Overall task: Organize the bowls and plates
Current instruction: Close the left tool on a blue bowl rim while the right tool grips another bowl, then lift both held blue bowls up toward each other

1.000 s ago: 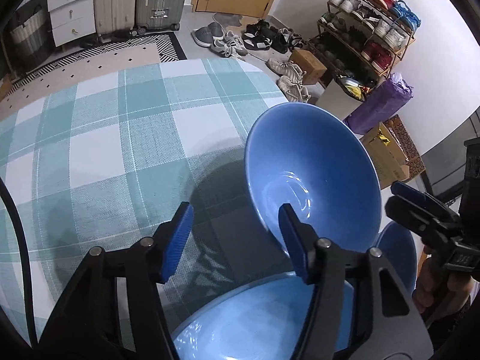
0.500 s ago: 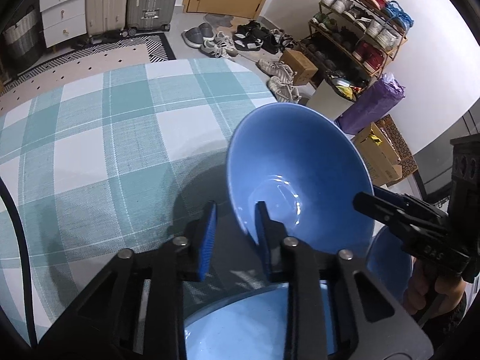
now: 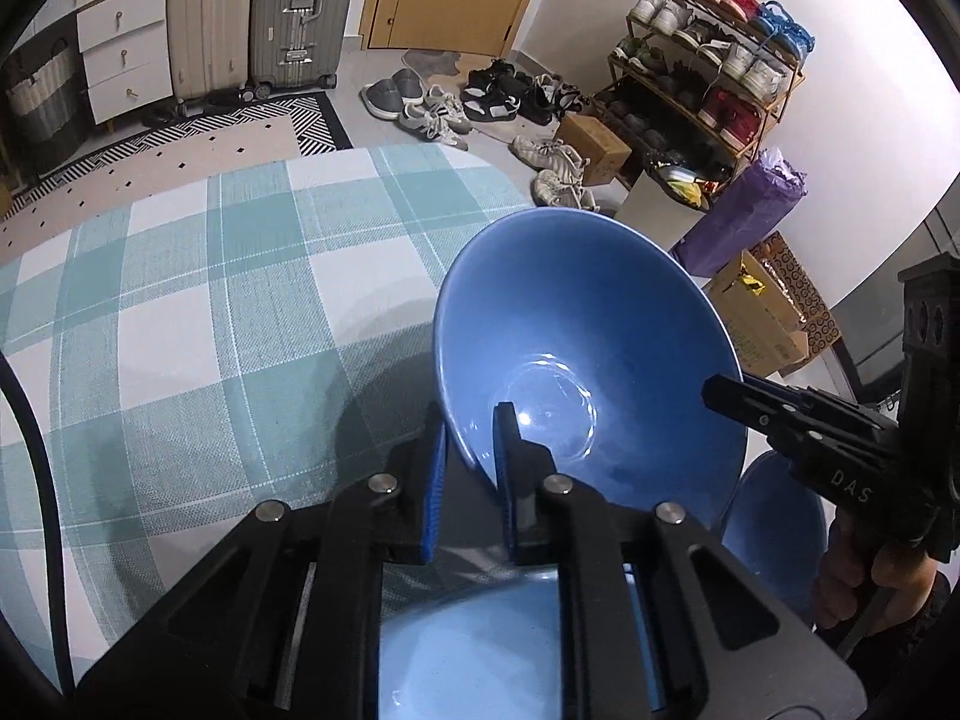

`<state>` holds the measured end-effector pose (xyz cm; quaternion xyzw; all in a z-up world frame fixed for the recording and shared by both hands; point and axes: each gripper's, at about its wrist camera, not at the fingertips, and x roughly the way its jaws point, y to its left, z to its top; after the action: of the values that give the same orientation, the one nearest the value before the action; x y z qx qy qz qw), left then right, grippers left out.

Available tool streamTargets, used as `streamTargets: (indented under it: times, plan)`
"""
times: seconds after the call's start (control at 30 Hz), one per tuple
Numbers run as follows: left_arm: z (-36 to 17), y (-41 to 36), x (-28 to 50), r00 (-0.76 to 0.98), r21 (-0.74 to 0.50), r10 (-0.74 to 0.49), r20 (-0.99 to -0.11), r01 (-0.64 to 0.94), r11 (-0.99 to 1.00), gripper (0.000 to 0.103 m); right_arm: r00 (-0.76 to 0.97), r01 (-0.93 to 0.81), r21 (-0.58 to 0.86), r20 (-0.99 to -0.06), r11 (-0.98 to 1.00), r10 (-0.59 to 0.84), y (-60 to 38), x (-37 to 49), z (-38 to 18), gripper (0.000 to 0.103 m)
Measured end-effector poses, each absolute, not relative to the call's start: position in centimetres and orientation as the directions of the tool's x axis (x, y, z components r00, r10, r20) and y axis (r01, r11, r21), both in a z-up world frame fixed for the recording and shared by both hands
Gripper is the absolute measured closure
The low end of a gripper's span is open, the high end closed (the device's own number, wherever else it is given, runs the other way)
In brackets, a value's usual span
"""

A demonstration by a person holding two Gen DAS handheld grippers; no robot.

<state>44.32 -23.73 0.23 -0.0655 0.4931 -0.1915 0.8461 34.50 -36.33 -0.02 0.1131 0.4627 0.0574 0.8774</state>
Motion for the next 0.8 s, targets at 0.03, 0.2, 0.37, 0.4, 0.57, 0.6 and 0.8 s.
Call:
streamTargets:
  times: [0.03, 0.2, 0.37, 0.4, 0.57, 0.6, 0.8]
  plan:
    - [0.5, -23.7, 44.2, 0.444, -0.304, -0.392, -0.806, 0.259, 0.917, 0.091, 0.57, 0.004, 0.246, -0.797, 0.969, 0.2, -36.3, 34.4, 0.2, 0.081]
    - [1.9, -23.7, 43.6, 0.467, -0.305, -0.397, -0.79, 0.262, 0.915, 0.091, 0.601, 0.0, 0.246, -0.775, 0.969, 0.196, -36.4, 33.8, 1.3, 0.081]
    - [4.0, -23.7, 42.2, 0.495, -0.293, -0.397, -0.773, 0.277, 0.915, 0.091, 0.633, -0.013, 0.242, -0.749, 0.97, 0.195, -36.4, 32.7, 2.9, 0.081]
    - [4.5, -23.7, 41.9, 0.502, -0.29, -0.397, -0.768, 0.28, 0.915, 0.091, 0.638, -0.014, 0.242, -0.745, 0.97, 0.195, -36.4, 32.5, 3.2, 0.081]
    - [7.0, -23.8, 40.0, 0.525, -0.285, -0.401, -0.751, 0.289, 0.914, 0.091, 0.659, -0.022, 0.244, -0.725, 0.97, 0.197, -36.4, 31.1, 4.8, 0.081]
    - [7.5, -23.8, 39.6, 0.53, -0.283, -0.401, -0.747, 0.292, 0.914, 0.091, 0.662, -0.023, 0.244, -0.723, 0.969, 0.198, -36.4, 30.8, 5.1, 0.081]
    - [10.5, -23.8, 36.8, 0.556, -0.263, -0.396, -0.731, 0.306, 0.915, 0.091, 0.681, -0.037, 0.249, -0.703, 0.968, 0.207, -36.2, 28.8, 6.7, 0.081]
